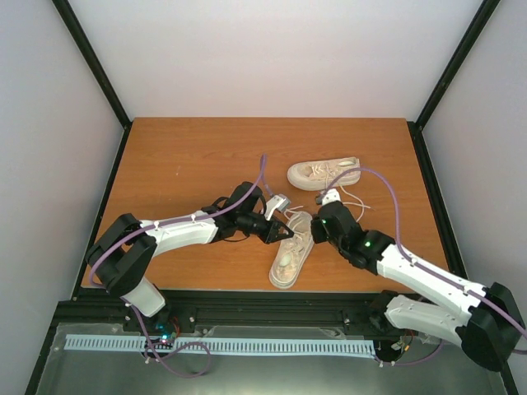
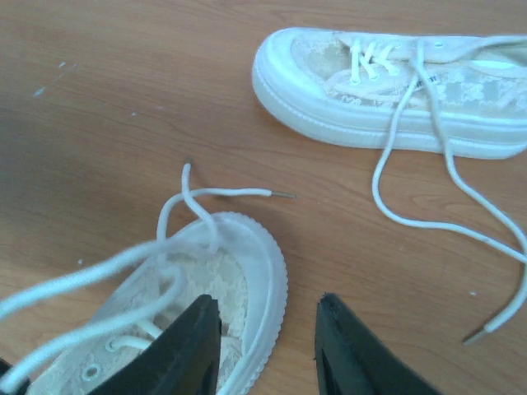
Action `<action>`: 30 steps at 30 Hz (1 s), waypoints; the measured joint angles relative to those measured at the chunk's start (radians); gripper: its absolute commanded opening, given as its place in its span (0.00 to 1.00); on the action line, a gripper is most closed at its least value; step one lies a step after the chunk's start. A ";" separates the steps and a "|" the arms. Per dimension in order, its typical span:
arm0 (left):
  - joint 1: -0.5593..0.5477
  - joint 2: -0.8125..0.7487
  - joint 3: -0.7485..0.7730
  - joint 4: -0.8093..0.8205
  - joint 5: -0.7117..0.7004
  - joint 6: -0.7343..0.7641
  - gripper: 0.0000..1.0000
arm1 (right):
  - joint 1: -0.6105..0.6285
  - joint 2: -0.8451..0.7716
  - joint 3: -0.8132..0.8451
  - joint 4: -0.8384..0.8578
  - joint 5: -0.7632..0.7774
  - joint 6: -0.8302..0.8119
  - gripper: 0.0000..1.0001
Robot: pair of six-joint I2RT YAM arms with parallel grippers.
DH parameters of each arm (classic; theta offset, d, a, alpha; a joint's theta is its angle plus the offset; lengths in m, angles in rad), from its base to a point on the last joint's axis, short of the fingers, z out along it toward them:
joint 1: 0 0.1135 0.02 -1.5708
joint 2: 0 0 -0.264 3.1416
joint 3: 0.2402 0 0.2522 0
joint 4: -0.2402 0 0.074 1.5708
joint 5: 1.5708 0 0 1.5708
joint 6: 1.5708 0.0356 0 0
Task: Tie the shoes
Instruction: Cross the shoelace with the shoelace.
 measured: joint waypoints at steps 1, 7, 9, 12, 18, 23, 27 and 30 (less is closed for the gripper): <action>0.000 0.000 0.000 0.000 0.000 0.000 0.01 | -0.010 -0.030 -0.043 0.033 -0.027 0.006 0.40; 0.000 0.000 -0.003 0.006 0.003 -0.005 0.01 | -0.128 -0.103 -0.269 0.194 -0.194 0.068 0.49; 0.000 0.000 -0.003 0.007 0.003 -0.008 0.01 | -0.131 -0.106 -0.322 0.241 -0.236 0.073 0.52; 0.000 0.000 -0.003 0.009 0.003 -0.012 0.01 | -0.131 -0.137 -0.386 0.323 -0.282 0.066 0.53; 0.000 0.000 -0.005 0.023 0.005 -0.021 0.01 | -0.131 -0.171 -0.475 0.507 -0.326 0.019 0.53; 0.000 0.000 -0.006 0.025 0.008 -0.025 0.01 | -0.131 -0.128 -0.497 0.643 -0.341 -0.040 0.51; 0.000 0.000 -0.006 0.026 0.010 -0.026 0.01 | -0.131 -0.058 -0.499 0.758 -0.359 -0.077 0.49; 0.000 0.002 -0.006 0.027 0.013 -0.026 0.01 | -0.131 0.010 -0.499 0.828 -0.365 -0.096 0.49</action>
